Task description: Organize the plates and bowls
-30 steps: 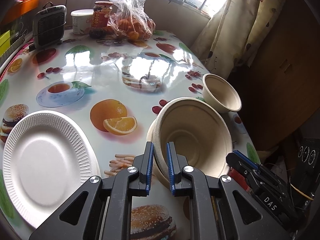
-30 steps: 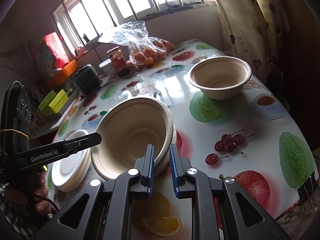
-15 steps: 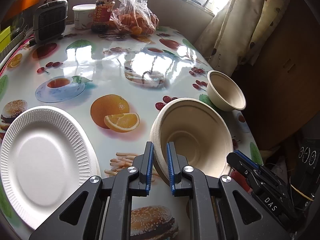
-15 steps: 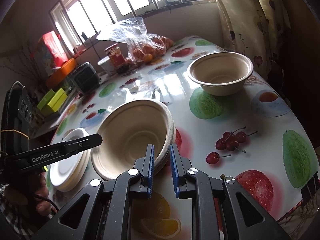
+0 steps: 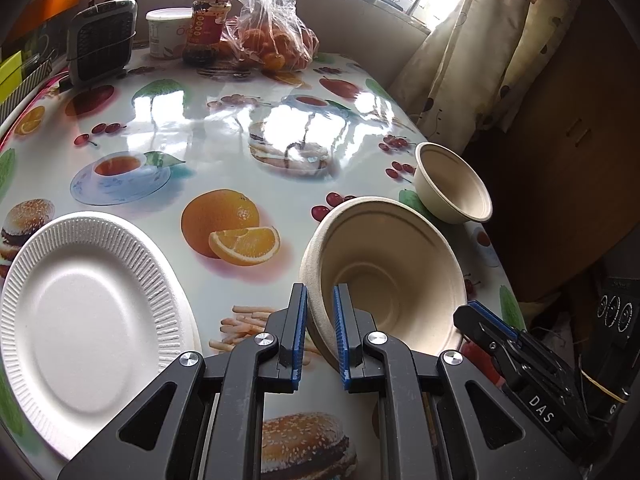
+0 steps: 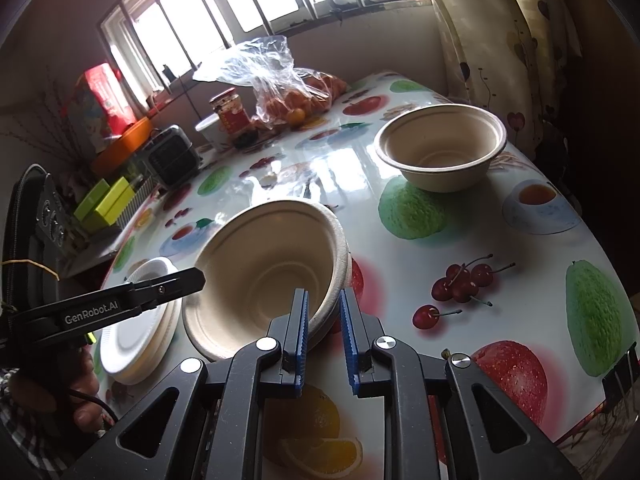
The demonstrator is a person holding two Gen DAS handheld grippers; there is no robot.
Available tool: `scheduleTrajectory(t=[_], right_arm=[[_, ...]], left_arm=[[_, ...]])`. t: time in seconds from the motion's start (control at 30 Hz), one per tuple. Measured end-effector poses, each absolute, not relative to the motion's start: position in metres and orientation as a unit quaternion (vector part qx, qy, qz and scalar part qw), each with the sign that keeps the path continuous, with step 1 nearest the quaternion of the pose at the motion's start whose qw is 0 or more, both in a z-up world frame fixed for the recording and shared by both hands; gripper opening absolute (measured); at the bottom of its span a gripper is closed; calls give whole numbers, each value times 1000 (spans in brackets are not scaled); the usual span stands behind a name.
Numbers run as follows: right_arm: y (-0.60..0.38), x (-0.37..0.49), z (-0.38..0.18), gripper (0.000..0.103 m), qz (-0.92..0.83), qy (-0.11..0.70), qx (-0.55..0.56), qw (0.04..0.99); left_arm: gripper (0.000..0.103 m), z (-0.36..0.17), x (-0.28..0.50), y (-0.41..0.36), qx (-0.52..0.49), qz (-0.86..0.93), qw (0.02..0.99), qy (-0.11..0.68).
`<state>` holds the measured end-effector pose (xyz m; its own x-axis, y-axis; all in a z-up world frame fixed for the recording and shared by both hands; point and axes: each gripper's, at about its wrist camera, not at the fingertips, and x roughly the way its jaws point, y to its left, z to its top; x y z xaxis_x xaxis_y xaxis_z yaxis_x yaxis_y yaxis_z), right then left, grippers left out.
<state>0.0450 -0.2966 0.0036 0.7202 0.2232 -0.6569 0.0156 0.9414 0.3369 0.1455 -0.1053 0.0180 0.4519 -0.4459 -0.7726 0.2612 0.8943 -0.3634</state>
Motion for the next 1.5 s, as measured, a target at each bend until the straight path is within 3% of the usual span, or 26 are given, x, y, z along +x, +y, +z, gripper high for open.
scheduleTrajectory(t=[0.4,0.67,0.8,0.97,1.27,1.5], right_arm=[[-297,45,3,18,57,369,161,913],[-299,47,3,28,53,368,165,913],[-300,48,2,32,52,369,166,913],[-300,48,2,35,52,369,166,913],[-301,48,2,44,53,369,169,913],[-302,49,4,50,52,366,169,913]], left_arm=[[15,17,145,-105,-95,-209,847,480],[16,18,147,-104,-96,-207,847,480],[24,19,147,-104,-96,-205,848,479],[25,19,146,-105,-94,-205,849,477],[41,21,147,-105,-91,-197,854,473],[42,27,149,-104,-74,-181,866,461]])
